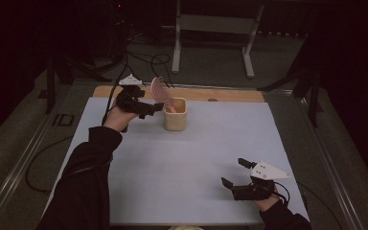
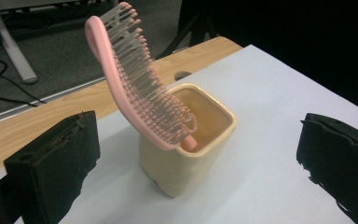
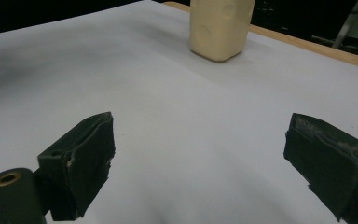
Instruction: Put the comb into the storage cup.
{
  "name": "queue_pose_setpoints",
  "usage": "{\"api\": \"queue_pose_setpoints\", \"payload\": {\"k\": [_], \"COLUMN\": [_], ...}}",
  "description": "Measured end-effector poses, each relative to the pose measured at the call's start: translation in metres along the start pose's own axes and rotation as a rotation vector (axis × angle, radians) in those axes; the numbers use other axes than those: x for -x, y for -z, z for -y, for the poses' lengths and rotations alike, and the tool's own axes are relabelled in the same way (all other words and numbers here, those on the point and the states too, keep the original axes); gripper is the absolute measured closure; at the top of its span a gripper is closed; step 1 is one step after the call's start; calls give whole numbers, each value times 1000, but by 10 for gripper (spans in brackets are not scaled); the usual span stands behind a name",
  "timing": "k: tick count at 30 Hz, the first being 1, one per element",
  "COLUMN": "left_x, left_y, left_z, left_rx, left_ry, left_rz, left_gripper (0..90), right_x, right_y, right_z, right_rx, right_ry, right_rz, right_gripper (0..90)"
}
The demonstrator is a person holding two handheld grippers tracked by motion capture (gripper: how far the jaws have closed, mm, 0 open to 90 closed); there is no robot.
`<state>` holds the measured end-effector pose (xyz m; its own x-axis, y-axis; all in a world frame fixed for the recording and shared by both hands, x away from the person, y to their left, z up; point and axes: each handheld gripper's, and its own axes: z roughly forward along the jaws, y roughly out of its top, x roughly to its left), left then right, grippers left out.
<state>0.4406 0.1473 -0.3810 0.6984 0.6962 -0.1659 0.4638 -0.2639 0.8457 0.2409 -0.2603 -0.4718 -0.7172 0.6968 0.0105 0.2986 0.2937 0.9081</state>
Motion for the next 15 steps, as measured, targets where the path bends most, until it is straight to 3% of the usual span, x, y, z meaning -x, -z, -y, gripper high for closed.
{"api": "queue_pose_setpoints", "payload": {"k": [15], "left_x": [6], "left_y": [18], "left_z": [22], "left_rx": [12], "left_ry": [-16], "left_rz": [60], "left_gripper": [1], "right_x": [0], "right_y": [0], "right_z": [0], "right_rx": [1], "right_ry": [0], "right_rz": [1], "right_gripper": [85]}}
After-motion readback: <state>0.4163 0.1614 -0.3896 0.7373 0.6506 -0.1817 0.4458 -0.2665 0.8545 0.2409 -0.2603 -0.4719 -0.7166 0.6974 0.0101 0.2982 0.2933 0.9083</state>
